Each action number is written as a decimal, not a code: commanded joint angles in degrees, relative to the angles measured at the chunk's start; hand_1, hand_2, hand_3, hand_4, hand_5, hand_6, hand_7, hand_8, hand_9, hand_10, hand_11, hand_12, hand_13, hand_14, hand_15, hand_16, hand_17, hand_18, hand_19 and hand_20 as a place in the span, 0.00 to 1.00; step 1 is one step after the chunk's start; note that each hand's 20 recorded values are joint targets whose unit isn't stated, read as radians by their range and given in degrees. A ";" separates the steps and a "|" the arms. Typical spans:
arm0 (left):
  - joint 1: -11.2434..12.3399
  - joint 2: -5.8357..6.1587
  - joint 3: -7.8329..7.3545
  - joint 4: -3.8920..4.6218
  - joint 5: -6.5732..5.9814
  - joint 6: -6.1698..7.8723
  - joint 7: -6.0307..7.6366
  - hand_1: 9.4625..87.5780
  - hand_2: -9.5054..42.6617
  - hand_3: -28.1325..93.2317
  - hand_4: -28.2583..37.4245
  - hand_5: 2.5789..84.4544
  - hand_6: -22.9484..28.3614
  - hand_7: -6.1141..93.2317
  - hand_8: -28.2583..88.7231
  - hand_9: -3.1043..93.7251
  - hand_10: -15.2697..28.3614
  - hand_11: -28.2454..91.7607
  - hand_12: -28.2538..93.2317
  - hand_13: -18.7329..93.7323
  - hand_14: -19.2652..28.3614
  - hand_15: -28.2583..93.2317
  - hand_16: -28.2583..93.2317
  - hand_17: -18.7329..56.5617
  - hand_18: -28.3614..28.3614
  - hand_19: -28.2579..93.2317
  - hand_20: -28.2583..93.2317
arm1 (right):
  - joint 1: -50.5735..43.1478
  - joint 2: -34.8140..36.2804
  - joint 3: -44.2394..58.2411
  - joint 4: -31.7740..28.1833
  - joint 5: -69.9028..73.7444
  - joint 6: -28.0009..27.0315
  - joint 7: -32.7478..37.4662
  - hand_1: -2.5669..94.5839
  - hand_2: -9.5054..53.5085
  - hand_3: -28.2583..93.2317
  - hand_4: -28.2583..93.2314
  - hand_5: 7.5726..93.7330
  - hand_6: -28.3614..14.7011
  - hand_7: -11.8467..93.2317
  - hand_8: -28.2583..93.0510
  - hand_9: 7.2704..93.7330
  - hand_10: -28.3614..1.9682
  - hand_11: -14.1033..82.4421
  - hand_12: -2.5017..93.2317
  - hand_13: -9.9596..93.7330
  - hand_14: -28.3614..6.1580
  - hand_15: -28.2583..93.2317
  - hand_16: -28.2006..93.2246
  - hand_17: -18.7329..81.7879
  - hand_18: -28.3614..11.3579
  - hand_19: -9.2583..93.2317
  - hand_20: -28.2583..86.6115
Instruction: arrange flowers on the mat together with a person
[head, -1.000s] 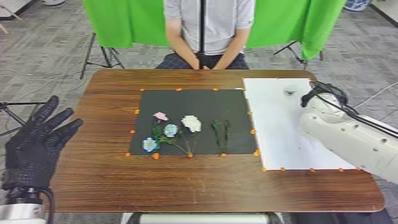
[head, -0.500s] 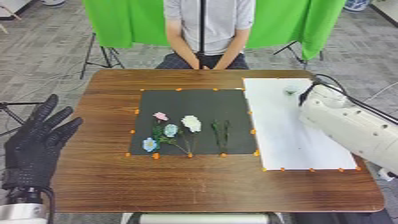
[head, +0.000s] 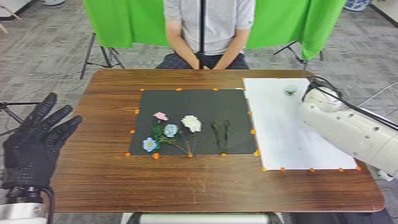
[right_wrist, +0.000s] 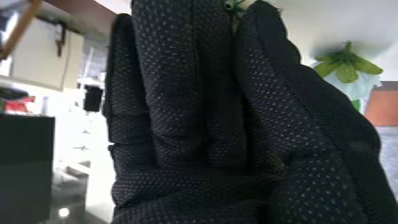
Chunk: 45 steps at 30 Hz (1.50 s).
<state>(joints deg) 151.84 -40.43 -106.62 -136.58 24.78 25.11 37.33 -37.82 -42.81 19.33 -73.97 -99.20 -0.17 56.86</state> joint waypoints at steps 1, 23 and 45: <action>1.78 0.40 -0.04 -0.03 -0.70 0.77 0.66 0.12 0.32 0.85 0.00 0.33 0.53 0.16 0.17 0.33 0.68 0.37 0.34 0.34 0.85 0.58 0.20 0.12 0.82 0.53 0.37 | -4.31 1.77 4.71 -6.20 -3.65 3.84 -1.84 0.67 0.00 0.73 0.00 0.90 0.74 0.27 0.23 0.98 0.73 0.19 0.32 0.92 0.76 0.51 0.46 0.61 0.40 0.82 0.20; -1.75 -4.76 -0.76 0.15 4.86 -2.66 -7.37 0.12 0.32 0.85 0.01 0.34 0.53 0.16 0.17 0.33 0.68 0.37 0.34 0.34 0.85 0.58 0.20 0.12 0.82 0.53 0.37 | -13.51 -7.89 11.71 -26.64 -0.40 8.59 -11.52 0.65 0.00 0.77 0.00 0.91 0.73 0.26 0.24 1.00 0.74 0.20 0.33 0.93 0.76 0.50 0.48 0.58 0.40 0.84 0.21; -1.81 -2.98 -0.25 0.61 3.66 -2.40 -6.24 0.13 0.32 0.86 0.02 0.34 0.54 0.16 0.17 0.33 0.67 0.38 0.34 0.34 0.85 0.59 0.20 0.12 0.82 0.53 0.37 | -11.32 -12.79 6.19 -21.52 0.74 8.67 -8.88 0.61 0.00 0.77 0.00 0.81 0.75 0.25 0.21 0.97 0.68 0.23 0.34 0.90 0.67 0.54 0.45 0.53 0.30 0.85 0.25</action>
<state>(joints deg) 148.44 -44.86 -107.36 -136.25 29.97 22.20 29.18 -50.51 -55.29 25.34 -95.55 -97.92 7.89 47.23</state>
